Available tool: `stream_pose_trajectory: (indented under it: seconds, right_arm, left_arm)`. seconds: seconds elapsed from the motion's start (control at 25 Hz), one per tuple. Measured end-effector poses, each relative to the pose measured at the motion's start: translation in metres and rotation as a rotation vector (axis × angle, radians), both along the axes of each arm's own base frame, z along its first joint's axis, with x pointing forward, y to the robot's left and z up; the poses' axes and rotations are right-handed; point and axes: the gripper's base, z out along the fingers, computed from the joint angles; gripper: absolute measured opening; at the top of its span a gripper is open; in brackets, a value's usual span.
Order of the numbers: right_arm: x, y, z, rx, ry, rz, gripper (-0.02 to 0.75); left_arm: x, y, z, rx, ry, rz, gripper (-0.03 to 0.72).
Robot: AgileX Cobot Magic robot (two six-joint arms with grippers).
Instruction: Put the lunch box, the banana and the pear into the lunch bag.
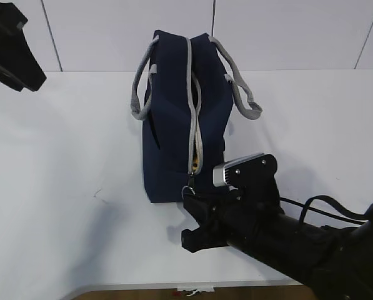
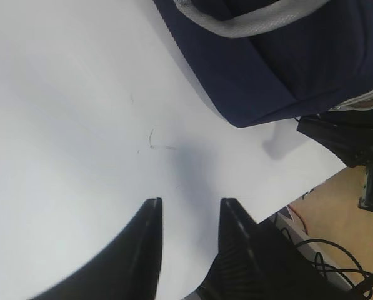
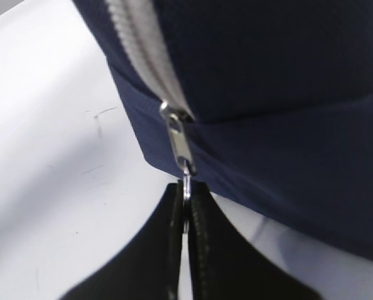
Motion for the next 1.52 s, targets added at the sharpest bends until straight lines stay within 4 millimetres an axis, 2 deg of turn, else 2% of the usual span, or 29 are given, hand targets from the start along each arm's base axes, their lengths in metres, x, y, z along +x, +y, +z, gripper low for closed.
stream_pose_trajectory:
  seconds: [0.36, 0.68, 1.12, 1.52]
  right_arm:
    - [0.000, 0.000, 0.002, -0.006, 0.007, 0.000, 0.013]
    - [-0.008, -0.006, 0.030, -0.058, 0.072, 0.000, 0.013]
    - [-0.022, -0.017, 0.083, -0.056, 0.070, 0.000, 0.013]
    - [0.001, 0.001, 0.137, -0.095, 0.118, 0.000, 0.013]
  left_arm:
    - [0.000, 0.000, 0.000, 0.000, 0.000, 0.000, 0.235]
    - [0.000, 0.000, 0.000, 0.000, 0.000, 0.000, 0.235]
    - [0.005, -0.001, -0.008, 0.006, 0.023, 0.000, 0.235]
    - [0.018, -0.005, -0.027, 0.021, 0.082, 0.000, 0.235]
